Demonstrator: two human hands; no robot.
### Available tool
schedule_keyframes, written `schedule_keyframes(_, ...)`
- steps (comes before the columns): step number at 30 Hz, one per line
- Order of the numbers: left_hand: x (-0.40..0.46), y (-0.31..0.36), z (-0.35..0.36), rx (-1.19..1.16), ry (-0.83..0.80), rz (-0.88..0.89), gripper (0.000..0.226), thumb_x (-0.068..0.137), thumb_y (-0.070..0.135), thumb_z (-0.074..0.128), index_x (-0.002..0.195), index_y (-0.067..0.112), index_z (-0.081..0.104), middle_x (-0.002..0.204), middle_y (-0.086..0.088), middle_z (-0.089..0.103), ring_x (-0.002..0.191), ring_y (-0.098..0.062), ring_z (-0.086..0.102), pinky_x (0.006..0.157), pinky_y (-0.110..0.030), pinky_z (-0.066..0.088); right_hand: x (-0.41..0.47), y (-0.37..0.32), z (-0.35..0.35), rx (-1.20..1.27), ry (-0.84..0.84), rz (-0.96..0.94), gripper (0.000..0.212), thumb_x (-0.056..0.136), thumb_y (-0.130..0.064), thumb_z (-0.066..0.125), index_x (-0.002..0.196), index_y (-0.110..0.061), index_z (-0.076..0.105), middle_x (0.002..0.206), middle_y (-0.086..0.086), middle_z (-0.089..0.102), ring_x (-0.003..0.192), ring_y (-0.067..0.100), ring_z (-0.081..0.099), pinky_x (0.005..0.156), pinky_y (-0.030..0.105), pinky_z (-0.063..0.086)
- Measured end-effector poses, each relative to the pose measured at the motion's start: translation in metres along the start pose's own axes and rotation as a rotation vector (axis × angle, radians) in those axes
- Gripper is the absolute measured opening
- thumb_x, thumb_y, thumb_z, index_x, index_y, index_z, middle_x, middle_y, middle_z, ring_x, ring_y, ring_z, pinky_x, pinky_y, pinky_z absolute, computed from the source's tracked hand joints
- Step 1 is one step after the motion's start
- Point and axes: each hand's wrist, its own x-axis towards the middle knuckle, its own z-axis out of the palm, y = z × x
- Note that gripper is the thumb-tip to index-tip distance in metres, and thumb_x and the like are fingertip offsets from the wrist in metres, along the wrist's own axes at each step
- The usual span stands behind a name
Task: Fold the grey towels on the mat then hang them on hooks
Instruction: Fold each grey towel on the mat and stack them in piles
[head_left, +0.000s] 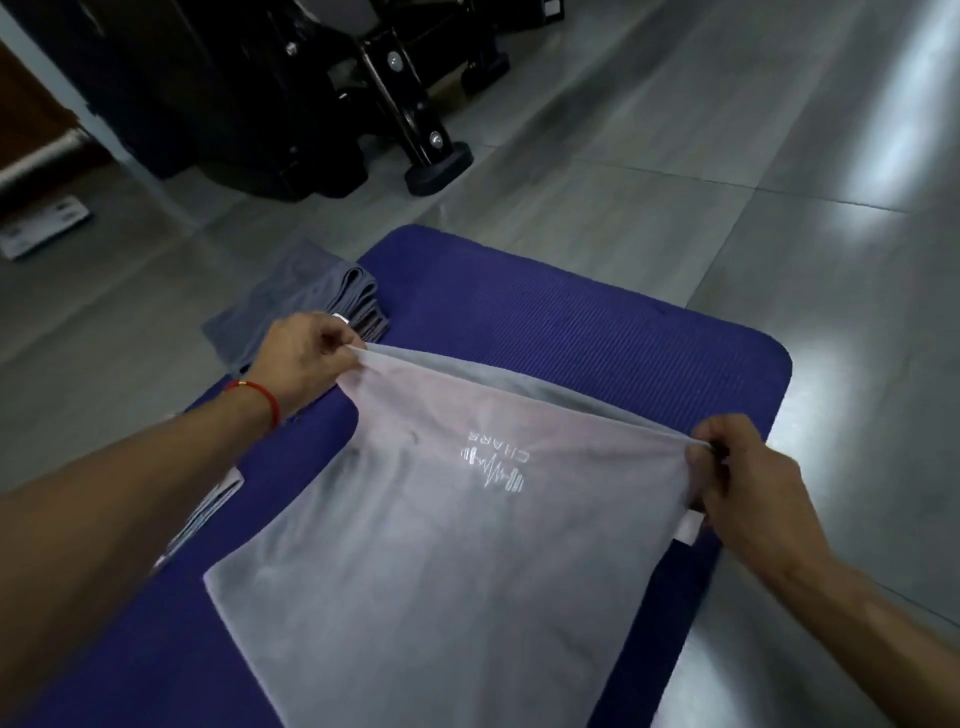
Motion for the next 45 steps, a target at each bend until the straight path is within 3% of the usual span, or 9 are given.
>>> schedule_keyframes(7, -0.127, -0.046, -0.131, 0.049, 0.282, -0.097, 0.018, 0.085, 0.001, 0.070, 0.095, 0.014, 0.078, 0.092, -0.005, 0.073, 0.080, -0.020, 0.067, 0.077, -0.027, 0.051, 0.018, -0.095, -0.015, 0.022, 0.028, -0.373, 0.022, 0.104, -0.028, 0.052, 0.122, -0.020, 0.063, 0.100, -0.010, 0.063, 0.092, 0.012, 0.061, 0.082, 0.031, 0.049)
schedule_keyframes(13, -0.247, -0.084, -0.225, 0.087, 0.572, -0.229, 0.020, 0.091, 0.003, 0.065, 0.103, 0.018, 0.072, 0.096, -0.001, 0.067, 0.082, -0.013, 0.063, 0.074, -0.002, 0.045, 0.022, -0.239, -0.007, 0.389, -0.125, -0.528, 0.019, 0.105, -0.020, 0.053, 0.091, -0.031, 0.061, 0.076, -0.014, 0.065, 0.066, 0.001, 0.057, 0.064, 0.011, 0.049)
schedule_keyframes(19, -0.350, -0.112, -0.274, 0.240, 0.717, -0.391, 0.026, 0.094, 0.005, 0.061, 0.118, 0.012, 0.069, 0.102, -0.009, 0.068, 0.079, -0.022, 0.064, 0.078, -0.031, 0.049, -0.001, -0.354, 0.003, 0.327, -0.294, -0.688, 0.016, 0.106, -0.027, 0.052, 0.100, -0.016, 0.062, 0.087, 0.007, 0.063, 0.054, 0.018, 0.059, 0.049, 0.021, 0.047)
schedule_keyframes(22, -0.384, -0.116, -0.282, 0.072, 0.777, -0.564, 0.015, 0.098, 0.010, 0.055, 0.101, 0.014, 0.068, 0.082, -0.006, 0.068, 0.052, -0.017, 0.065, 0.056, -0.025, 0.052, -0.018, -0.388, 0.021, 0.410, -0.430, -0.670, 0.015, 0.107, -0.026, 0.050, 0.098, -0.017, 0.058, 0.086, 0.017, 0.051, 0.053, 0.030, 0.058, 0.044, 0.028, 0.056)
schedule_keyframes(26, -0.412, -0.131, -0.287, -0.379, 0.885, -0.738, 0.015, 0.102, 0.014, 0.048, 0.096, 0.008, 0.060, 0.081, -0.012, 0.064, 0.069, -0.027, 0.067, 0.048, -0.040, 0.057, -0.026, -0.417, 0.047, 0.456, -0.490, -0.686, 0.009, 0.104, -0.027, 0.056, 0.104, -0.020, 0.062, 0.099, 0.008, 0.060, 0.069, 0.033, 0.074, 0.066, 0.048, 0.064)
schedule_keyframes(30, -0.409, -0.151, -0.286, -0.587, 0.946, -0.853, 0.028, 0.099, 0.004, 0.046, 0.072, 0.012, 0.053, 0.081, -0.013, 0.049, 0.079, -0.027, 0.053, 0.058, -0.039, 0.061, -0.025, -0.445, 0.082, 0.391, -0.467, -0.733, 0.019, 0.103, -0.028, 0.058, 0.107, -0.011, 0.066, 0.103, 0.011, 0.070, 0.077, 0.032, 0.076, 0.059, 0.033, 0.062)
schedule_keyframes(34, -0.396, -0.172, -0.289, -0.753, 1.025, -0.922, 0.029, 0.101, 0.004, 0.042, 0.075, 0.015, 0.045, 0.085, -0.009, 0.043, 0.079, -0.025, 0.054, 0.055, -0.038, 0.062, -0.019, -0.464, 0.120, 0.419, -0.391, -0.767, 0.021, 0.097, -0.042, 0.058, 0.095, -0.023, 0.068, 0.091, 0.002, 0.072, 0.086, 0.024, 0.072, 0.082, 0.055, 0.060)
schedule_keyframes(38, -0.403, -0.165, -0.291, -0.735, 1.122, -0.727, 0.018, 0.107, 0.013, 0.038, 0.091, 0.019, 0.044, 0.095, -0.011, 0.042, 0.087, -0.025, 0.055, 0.069, -0.040, 0.064, -0.026, -0.475, 0.129, 0.600, -0.272, -0.765, 0.020, 0.102, -0.037, 0.055, 0.098, -0.021, 0.066, 0.086, -0.002, 0.067, 0.081, 0.016, 0.064, 0.078, 0.049, 0.061)
schedule_keyframes(45, -0.473, -0.140, -0.176, -0.691, 0.881, -0.715, 0.012, 0.106, 0.011, 0.045, 0.104, 0.000, 0.050, 0.072, -0.023, 0.057, 0.047, -0.025, 0.058, 0.043, -0.031, 0.052, -0.033, -0.368, 0.151, 0.439, -0.426, -0.739, 0.022, 0.104, -0.033, 0.056, 0.091, -0.017, 0.064, 0.075, -0.003, 0.064, 0.058, 0.003, 0.054, 0.051, 0.027, 0.047)
